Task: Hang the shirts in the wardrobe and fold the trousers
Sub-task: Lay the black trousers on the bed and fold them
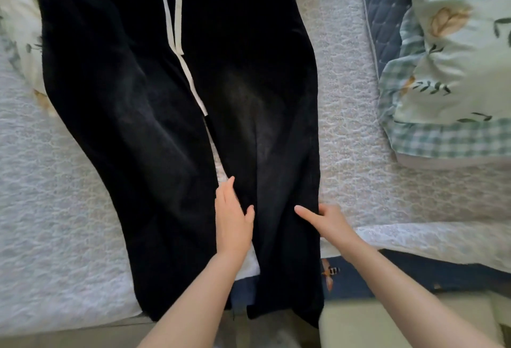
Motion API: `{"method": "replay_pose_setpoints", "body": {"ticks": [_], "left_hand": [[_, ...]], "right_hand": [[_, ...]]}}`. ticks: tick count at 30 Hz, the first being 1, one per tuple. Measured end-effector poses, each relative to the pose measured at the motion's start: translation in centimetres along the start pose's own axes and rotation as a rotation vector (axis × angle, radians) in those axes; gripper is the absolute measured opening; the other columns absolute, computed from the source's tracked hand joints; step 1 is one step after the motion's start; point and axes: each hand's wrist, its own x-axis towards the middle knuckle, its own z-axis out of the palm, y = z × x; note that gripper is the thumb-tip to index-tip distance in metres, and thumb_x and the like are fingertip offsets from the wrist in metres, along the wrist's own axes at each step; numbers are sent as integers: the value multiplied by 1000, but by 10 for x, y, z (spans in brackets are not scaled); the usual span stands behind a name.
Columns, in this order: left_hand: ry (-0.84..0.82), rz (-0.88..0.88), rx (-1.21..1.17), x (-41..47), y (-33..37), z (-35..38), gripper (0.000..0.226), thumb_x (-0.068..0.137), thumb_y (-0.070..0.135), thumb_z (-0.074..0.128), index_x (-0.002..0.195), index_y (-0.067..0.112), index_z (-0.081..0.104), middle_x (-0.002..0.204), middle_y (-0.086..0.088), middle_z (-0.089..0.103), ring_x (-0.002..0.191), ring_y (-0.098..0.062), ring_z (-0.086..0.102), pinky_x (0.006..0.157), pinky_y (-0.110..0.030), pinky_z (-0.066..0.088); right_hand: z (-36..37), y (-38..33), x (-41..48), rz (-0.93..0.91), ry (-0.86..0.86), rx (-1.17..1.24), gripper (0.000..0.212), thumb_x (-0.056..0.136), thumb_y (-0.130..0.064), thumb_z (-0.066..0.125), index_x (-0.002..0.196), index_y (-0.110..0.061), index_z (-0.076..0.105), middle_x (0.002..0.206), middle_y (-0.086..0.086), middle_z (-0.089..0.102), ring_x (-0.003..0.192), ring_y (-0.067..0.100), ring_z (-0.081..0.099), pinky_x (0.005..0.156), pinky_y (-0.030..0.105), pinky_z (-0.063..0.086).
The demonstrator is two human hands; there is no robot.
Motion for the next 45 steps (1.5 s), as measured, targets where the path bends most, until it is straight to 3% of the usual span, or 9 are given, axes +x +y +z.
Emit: {"method": "replay_pose_setpoints", "body": {"ticks": [4, 9, 14, 20, 24, 29, 34, 39, 45], "left_hand": [[-76, -272, -186, -30, -2, 9, 37, 90, 17, 69, 120, 20, 47, 104, 7, 55, 85, -5, 57, 79, -24, 52], [-540, -522, -265, -58, -17, 19, 29, 94, 46, 59, 101, 18, 65, 92, 6, 70, 92, -14, 67, 74, -26, 54], [-716, -579, -310, -76, -28, 12, 36, 92, 45, 62, 100, 9, 65, 98, -6, 71, 90, -17, 69, 82, -33, 59], [-552, -582, -472, -88, -47, -17, 28, 99, 30, 57, 112, 9, 67, 109, -13, 73, 96, -22, 69, 80, -40, 59], [-564, -513, -505, -98, -50, -54, 28, 101, 35, 53, 117, 17, 67, 111, 1, 74, 105, -19, 69, 86, -45, 59], [-704, -542, -522, -122, -48, -73, 31, 92, 43, 65, 120, 28, 65, 114, 10, 72, 108, -13, 68, 96, -44, 54], [-889, -457, -247, -145, -55, -66, 42, 83, 20, 78, 119, 32, 59, 108, 17, 71, 99, 1, 66, 78, -14, 51], [-937, -680, -404, -145, -72, -64, 36, 86, 27, 75, 119, 29, 61, 114, 9, 73, 109, -18, 68, 98, -44, 53], [-768, -546, -6, -138, -100, -71, 30, 97, 43, 55, 103, 16, 67, 104, -1, 72, 94, -22, 71, 85, -37, 55]], "right_hand": [[6, 26, -24, -40, -51, -69, 26, 88, -37, 69, 111, -28, 69, 101, -14, 73, 91, 1, 69, 83, 26, 56], [11, 50, -45, 93, -192, -154, 30, 86, -46, 68, 110, -27, 69, 101, -12, 74, 93, 4, 70, 85, 25, 55], [8, 68, -70, 72, -183, -115, 16, 94, -34, 61, 104, -26, 72, 99, -10, 75, 93, 5, 70, 81, 23, 55], [-7, 96, -96, 0, 195, 217, 21, 96, -25, 59, 96, -7, 70, 94, 7, 74, 93, 23, 69, 86, 43, 54], [-22, 87, -113, -45, 206, 32, 28, 101, -34, 48, 101, -13, 66, 101, 0, 72, 95, 14, 67, 87, 39, 52], [-42, 74, -126, 161, -112, -105, 56, 93, -63, 41, 105, -17, 72, 101, -5, 75, 94, 13, 70, 83, 32, 53], [-49, 84, -130, 185, -390, -456, 41, 84, -52, 67, 120, -34, 62, 112, -13, 71, 107, 11, 66, 102, 38, 48], [-55, 100, -136, 333, -548, -223, 36, 92, -35, 64, 126, -24, 57, 116, 3, 71, 106, 26, 68, 87, 40, 55], [-59, 131, -113, 380, -108, -575, 21, 96, -24, 52, 91, -5, 59, 87, 2, 66, 82, 19, 64, 69, 24, 50]]}}
